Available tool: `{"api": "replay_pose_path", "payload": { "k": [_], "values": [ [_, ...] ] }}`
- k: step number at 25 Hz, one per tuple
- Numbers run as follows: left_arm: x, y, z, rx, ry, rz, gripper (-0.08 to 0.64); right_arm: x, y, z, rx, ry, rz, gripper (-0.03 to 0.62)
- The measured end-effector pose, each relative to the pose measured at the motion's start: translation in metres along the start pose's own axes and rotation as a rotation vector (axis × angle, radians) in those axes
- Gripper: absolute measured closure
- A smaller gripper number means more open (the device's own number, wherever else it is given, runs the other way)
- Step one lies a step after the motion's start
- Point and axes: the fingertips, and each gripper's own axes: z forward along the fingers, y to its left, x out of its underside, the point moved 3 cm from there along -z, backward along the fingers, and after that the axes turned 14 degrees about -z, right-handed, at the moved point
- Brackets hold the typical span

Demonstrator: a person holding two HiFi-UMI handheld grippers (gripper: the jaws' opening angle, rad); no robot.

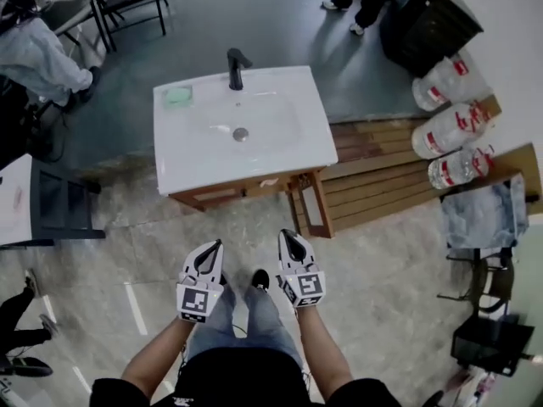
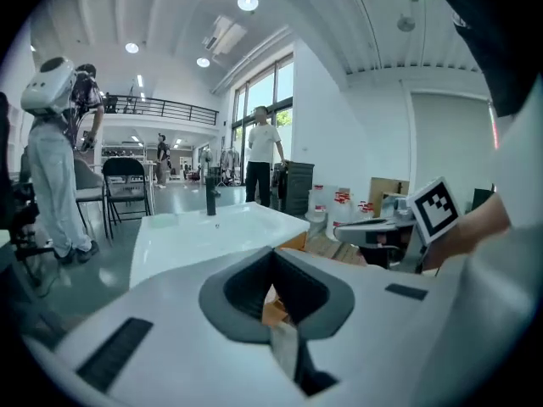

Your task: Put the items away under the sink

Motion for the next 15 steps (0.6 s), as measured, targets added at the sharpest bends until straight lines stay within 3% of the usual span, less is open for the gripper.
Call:
{"api": "replay_pose_path", "payload": {
  "k": [7,10,15],
  "values": [
    [-0.116,-0.025,-0.084,-0.024,-0.184,0.004,0.552,-0.151,0.012,-0.092,0.068,-0.151,-0.075,0.581],
    [-0.152,-0.043,-0.126,-0.016,-0.247,-0.007,0.552,-0.194,0.014,-0.134,0.108,-0.214,-0.092,0.581],
    [-0.176,-0.057,-0.183,-0.035,-0.336,0.018,0.552,-0.234,0.019,-0.184,0.180,-0.290,-0.148,0.581]
  ]
}}
